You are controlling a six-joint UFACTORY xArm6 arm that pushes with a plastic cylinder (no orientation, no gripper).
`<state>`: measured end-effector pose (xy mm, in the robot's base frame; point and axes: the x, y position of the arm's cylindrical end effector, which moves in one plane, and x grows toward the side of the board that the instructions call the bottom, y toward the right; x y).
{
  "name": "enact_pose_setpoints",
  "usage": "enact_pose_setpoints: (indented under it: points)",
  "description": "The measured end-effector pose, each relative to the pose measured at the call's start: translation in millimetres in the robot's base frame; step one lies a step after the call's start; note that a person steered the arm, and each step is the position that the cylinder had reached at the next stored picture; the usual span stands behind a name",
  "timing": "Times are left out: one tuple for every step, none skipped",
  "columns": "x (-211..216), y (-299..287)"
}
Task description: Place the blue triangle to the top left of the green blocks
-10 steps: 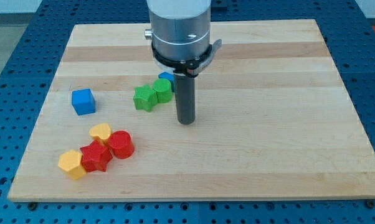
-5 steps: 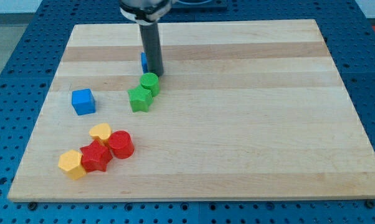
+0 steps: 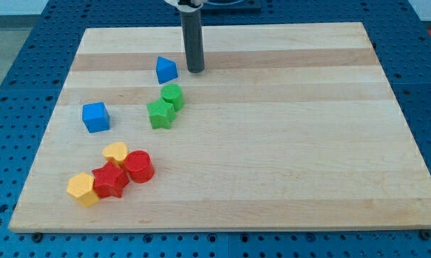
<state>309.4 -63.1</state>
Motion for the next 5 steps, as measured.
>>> enact_pose_setpoints:
  points:
    - [3.0, -2.4]
    - [5.2, -18.9]
    - [5.3, -42.0]
    - [5.3, -75.0]
    - [5.8, -103.2]
